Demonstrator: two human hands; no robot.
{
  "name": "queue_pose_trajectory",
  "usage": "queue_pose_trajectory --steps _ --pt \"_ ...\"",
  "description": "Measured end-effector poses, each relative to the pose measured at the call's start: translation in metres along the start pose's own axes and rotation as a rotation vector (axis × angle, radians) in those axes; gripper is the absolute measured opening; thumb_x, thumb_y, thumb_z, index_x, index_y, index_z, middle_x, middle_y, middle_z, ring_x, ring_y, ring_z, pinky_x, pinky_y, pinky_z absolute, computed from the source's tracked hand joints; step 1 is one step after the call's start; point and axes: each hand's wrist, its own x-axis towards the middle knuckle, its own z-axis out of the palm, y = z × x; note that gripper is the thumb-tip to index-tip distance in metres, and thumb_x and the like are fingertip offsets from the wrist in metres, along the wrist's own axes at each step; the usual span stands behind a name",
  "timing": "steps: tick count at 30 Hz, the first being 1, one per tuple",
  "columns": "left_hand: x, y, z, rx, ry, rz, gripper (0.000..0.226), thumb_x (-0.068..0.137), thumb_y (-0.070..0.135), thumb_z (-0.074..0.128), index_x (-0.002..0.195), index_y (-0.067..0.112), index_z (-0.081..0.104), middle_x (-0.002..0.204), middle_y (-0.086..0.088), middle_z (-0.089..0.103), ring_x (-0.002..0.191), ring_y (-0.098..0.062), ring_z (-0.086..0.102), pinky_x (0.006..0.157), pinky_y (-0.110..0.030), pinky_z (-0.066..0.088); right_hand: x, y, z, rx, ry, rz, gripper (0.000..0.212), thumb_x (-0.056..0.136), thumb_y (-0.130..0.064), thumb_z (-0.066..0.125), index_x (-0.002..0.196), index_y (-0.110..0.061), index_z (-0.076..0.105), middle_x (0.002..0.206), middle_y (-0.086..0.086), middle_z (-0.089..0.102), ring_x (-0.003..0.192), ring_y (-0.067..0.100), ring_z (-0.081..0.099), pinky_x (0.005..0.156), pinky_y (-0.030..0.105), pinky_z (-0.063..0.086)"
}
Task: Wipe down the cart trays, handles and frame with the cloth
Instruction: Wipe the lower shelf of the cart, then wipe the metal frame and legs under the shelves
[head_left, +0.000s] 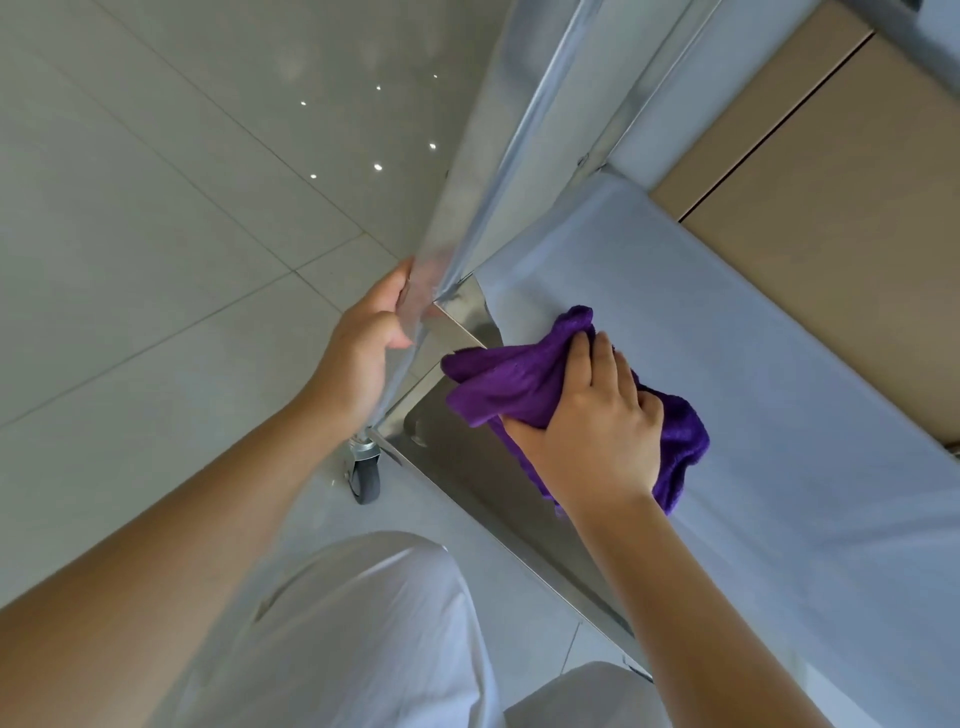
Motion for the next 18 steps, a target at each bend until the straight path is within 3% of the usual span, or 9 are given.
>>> queue_pose_trajectory --steps 5,9,15,18 --pt "0.0 0.005 -0.004 -0.014 -0.01 -0.085 0.083 0.058 0.015 0.032 0.14 0.002 0.036 0.141 -0.011 0.045 0.133 -0.022 0.039 0.113 -0.039 0.027 0.022 -0.035 -0.006 -0.028 -0.074 -0.012 0.098 0.072 -0.072 0.058 0.139 -0.004 0.037 0.143 0.015 0.043 0.128 0.031 0.045 0.091 0.047 0.045" --pt "-0.003 0.01 -0.004 -0.163 -0.04 -0.152 0.058 0.085 0.028 0.029 0.138 0.006 0.039 0.137 -0.009 0.051 0.125 -0.016 0.049 0.103 -0.025 0.04 0.037 -0.054 -0.011 0.027 -0.145 -0.069 0.102 0.077 -0.074 0.049 0.148 -0.008 0.017 0.154 0.009 0.024 0.14 0.026 0.027 0.102 0.045 0.035" --pt "-0.004 0.018 -0.008 -0.192 -0.051 -0.181 0.047 0.095 0.045 0.022 0.115 0.022 0.057 0.108 0.012 0.069 0.106 -0.003 0.06 0.086 -0.014 0.045 0.043 -0.06 -0.02 0.198 -0.131 -0.168 0.08 0.087 -0.061 0.045 0.15 -0.018 0.018 0.157 0.0 0.019 0.143 0.019 0.02 0.109 0.04 0.027" --pt "-0.003 0.018 -0.008 -0.218 0.065 -0.174 0.059 0.09 0.053 0.025 0.132 0.018 0.047 0.126 0.002 0.06 0.113 -0.008 0.056 0.1 -0.024 0.04 0.043 -0.063 -0.023 0.369 -0.111 -0.123 0.062 0.092 -0.047 0.048 0.145 -0.02 0.033 0.148 0.0 0.039 0.133 0.02 0.04 0.103 0.038 0.036"
